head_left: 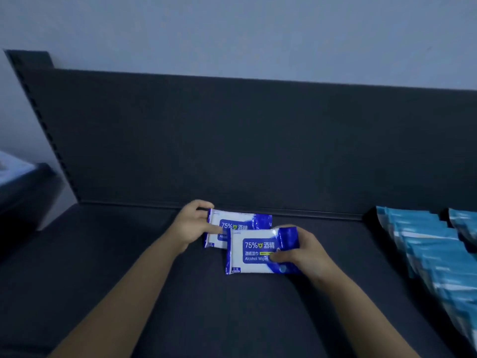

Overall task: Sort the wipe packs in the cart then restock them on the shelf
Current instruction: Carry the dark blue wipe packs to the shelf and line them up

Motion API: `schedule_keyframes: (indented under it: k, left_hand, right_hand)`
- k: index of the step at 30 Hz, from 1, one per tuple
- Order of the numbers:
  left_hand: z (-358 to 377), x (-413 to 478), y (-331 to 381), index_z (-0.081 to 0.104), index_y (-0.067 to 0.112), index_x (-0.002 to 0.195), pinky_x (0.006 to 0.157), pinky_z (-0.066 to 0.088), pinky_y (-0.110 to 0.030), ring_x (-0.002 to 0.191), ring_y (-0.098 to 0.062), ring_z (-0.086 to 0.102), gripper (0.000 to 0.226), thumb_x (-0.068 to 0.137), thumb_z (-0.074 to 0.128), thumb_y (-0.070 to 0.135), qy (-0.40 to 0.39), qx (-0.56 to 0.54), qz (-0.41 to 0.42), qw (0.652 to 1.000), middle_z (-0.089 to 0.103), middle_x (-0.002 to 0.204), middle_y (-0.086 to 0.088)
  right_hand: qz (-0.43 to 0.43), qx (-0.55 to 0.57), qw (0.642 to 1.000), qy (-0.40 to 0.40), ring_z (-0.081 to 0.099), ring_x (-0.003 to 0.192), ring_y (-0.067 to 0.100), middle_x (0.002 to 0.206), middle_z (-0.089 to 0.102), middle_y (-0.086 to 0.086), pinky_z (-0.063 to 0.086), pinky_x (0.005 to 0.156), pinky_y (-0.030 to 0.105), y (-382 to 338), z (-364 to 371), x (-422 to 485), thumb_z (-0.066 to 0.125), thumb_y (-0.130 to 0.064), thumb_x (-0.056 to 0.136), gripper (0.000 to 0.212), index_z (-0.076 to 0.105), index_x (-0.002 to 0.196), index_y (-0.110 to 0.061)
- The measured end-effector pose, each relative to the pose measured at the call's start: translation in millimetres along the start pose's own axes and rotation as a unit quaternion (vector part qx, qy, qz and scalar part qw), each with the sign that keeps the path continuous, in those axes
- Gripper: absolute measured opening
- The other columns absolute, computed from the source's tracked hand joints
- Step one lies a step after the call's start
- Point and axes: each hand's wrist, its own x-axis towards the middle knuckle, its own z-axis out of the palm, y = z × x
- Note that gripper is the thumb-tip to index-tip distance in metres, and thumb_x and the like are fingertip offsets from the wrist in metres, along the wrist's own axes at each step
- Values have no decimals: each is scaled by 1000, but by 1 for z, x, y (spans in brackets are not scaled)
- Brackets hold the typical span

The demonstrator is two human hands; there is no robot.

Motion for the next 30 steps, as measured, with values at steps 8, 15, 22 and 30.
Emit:
schedule_keyframes:
  k: [8, 15, 22, 30]
  left_hand:
    - [10, 44, -20, 56, 22, 109, 64, 50, -15, 75, -12, 59, 39, 80, 70, -1, 111, 60, 175, 976, 62, 96, 10]
    - [17, 48, -26, 45, 21, 116, 86, 51, -32, 92, -14, 62, 20, 97, 49, 14, 97, -36, 122, 987, 67, 101, 3]
    - [16, 39, -15, 57, 23, 113, 60, 47, -9, 83, 2, 60, 35, 82, 73, 23, 50, 94, 95, 990, 60, 103, 15]
    - [9, 37, -15, 64, 31, 106, 74, 48, -25, 78, -7, 60, 24, 85, 64, 41, 67, 245, 96, 962, 65, 94, 12]
  right_hand:
    - [-51, -88, 993, 65, 64, 61, 8, 86, 69, -5, 54, 59, 20, -6, 29, 63, 74, 4, 72, 41, 58, 101, -21]
    - [-81, -114, 983, 116, 62, 88, 11, 99, 62, -10, 49, 70, 18, 2, 26, 83, 77, -3, 71, 56, 48, 113, -27]
    - [-91, -202, 970, 104, 49, 109, 7, 125, 42, -10, 40, 90, 20, 6, 24, 83, 77, -16, 73, 71, 40, 132, -25]
    - [-122, -367, 916, 107, 32, 127, 11, 134, 33, -8, 20, 99, 21, 16, 31, 84, 66, -41, 81, 73, 30, 140, -19]
